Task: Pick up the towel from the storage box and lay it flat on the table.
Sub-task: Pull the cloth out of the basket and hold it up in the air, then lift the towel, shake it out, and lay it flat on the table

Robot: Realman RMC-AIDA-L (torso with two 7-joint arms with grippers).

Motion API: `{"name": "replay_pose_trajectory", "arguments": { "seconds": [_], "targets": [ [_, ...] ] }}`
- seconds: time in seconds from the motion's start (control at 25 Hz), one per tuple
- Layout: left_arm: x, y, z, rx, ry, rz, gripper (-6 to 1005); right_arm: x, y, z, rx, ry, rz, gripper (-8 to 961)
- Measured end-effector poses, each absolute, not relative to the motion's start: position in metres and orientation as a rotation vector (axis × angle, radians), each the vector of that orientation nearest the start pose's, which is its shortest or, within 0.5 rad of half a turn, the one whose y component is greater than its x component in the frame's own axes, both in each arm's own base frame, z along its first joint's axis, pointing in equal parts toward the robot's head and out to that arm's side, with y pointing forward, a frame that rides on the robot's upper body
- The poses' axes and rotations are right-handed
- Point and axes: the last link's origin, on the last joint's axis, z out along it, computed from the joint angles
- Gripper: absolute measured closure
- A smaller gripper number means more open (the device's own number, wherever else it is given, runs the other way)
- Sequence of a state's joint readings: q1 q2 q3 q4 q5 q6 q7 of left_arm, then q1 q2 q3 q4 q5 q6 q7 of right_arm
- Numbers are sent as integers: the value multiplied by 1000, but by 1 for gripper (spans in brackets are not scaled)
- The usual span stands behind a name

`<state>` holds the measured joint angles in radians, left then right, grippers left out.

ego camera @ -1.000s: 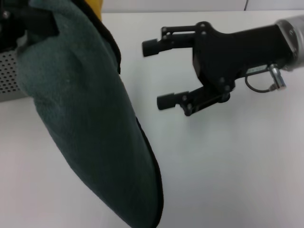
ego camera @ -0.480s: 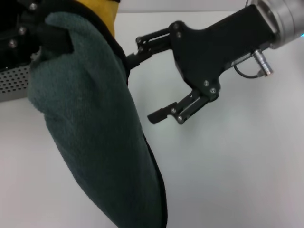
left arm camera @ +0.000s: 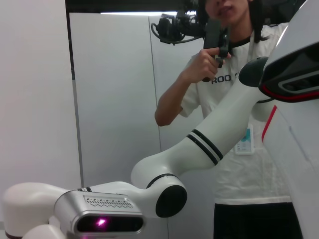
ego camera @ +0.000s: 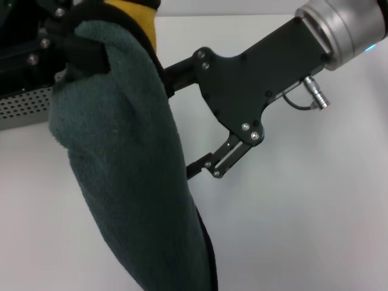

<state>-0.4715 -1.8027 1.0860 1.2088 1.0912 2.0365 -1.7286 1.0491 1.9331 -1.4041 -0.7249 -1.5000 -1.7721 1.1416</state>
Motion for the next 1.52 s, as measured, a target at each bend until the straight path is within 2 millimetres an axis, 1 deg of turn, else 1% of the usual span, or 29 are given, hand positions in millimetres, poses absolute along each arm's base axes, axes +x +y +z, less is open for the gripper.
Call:
{"name": "replay_pose_trajectory", "arguments": {
  "seconds": [0.24, 0.4, 0.56, 0.84, 0.96, 1.4, 1.52],
  "targets": [
    [-127, 282, 155, -3020, 275, -1295, 943, 31, 347, -7, -3193, -1066, 811, 204],
    [-131, 283, 154, -3024, 242, -1279, 943, 39, 344, -4, -3205, -1046, 827, 215],
    [-134, 285, 153, -3024, 210, -1285, 942, 50, 345, 0, -3191, -994, 840, 227],
    [-134, 285, 153, -3020, 210, -1287, 941, 62, 344, 7, -3161, -941, 870, 247],
    [-133, 286, 153, -3019, 212, -1289, 940, 65, 343, 8, -3161, -929, 874, 478],
    [-138, 287, 151, -3009, 172, -1308, 939, 69, 343, 8, -3146, -909, 892, 892],
    [-139, 287, 151, -3002, 159, -1317, 938, 70, 342, 7, -3150, -902, 897, 908]
  ]
}}
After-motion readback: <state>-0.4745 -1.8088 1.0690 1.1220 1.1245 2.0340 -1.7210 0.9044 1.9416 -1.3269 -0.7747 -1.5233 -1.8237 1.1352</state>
